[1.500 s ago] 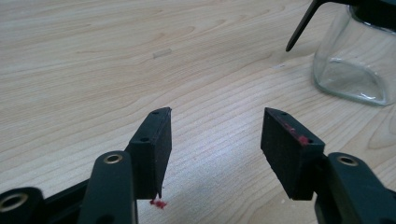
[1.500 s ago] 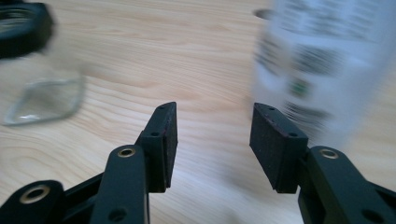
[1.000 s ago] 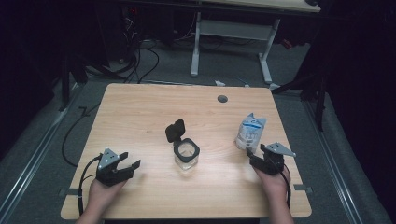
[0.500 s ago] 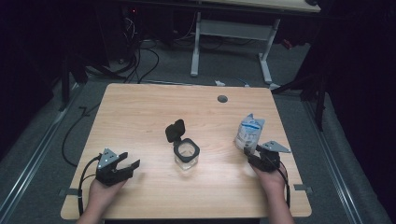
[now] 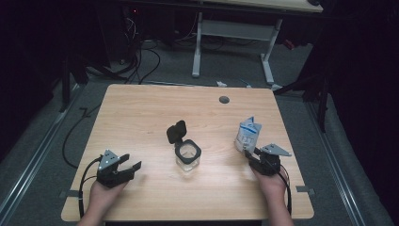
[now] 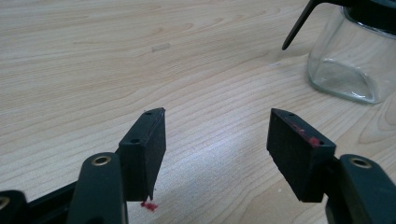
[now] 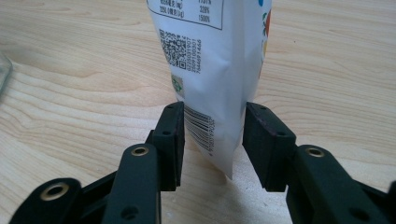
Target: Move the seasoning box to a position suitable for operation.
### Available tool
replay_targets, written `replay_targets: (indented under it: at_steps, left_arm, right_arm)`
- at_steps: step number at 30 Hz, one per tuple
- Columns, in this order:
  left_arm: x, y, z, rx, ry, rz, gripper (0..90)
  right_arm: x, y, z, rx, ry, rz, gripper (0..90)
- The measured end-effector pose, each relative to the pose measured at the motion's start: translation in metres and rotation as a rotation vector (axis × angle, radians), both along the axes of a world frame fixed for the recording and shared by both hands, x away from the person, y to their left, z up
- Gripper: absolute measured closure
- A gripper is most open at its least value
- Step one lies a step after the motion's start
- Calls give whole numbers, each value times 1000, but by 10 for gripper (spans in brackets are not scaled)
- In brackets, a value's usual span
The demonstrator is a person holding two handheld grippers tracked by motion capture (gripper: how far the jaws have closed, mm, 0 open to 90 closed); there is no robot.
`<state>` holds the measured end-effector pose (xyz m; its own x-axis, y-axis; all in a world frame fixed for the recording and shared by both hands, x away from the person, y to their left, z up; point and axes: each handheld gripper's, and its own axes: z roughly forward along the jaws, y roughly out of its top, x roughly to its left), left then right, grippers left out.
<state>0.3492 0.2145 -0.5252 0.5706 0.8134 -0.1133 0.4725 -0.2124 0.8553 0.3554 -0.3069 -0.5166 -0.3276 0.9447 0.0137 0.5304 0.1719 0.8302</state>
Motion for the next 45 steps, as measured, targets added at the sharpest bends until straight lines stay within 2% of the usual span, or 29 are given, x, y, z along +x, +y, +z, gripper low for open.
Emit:
replay_targets:
  at_steps: [4,7,15,18,24,26,28,30,33,37,38,45]
  left_arm:
    - [0,0,0,-4,1,-2,384]
    - [0,0,1,-29,20,-10,389]
    - [-1,-1,1,-25,-9,-3,399]
    - [-1,-1,0,-23,-18,4,399]
    - [-2,-3,-1,-18,-36,7,399]
    - [-3,-4,-2,-13,-37,3,398]
    - [-3,-5,-2,-10,-40,3,397]
    - [-3,-5,-2,-12,-40,2,398]
    - [-3,-5,-2,-19,-27,-5,407]
    - [-3,-6,-2,-21,-24,-9,413]
    - [-3,-6,-2,-22,-22,-10,413]
    - [-3,-5,-3,-20,-21,-13,413]
  right_arm:
    - [-3,2,-1,7,-4,-2,633]
    - [-5,3,-1,10,-11,1,653]
    - [-9,8,-2,18,-11,7,655]
    - [-10,10,-2,10,-15,3,622]
    - [-12,12,2,-11,-17,-17,468]
    - [-12,12,5,-17,-28,-25,429]
    - [-13,13,11,-25,-62,-36,422]
    - [-12,15,16,-37,-92,-47,430]
    - [-8,21,24,-40,-101,-48,439]
    - [-5,25,31,-68,-120,-45,497]
    - [-2,25,32,-50,-118,-42,524]
    - [1,23,33,-18,-132,-63,582]
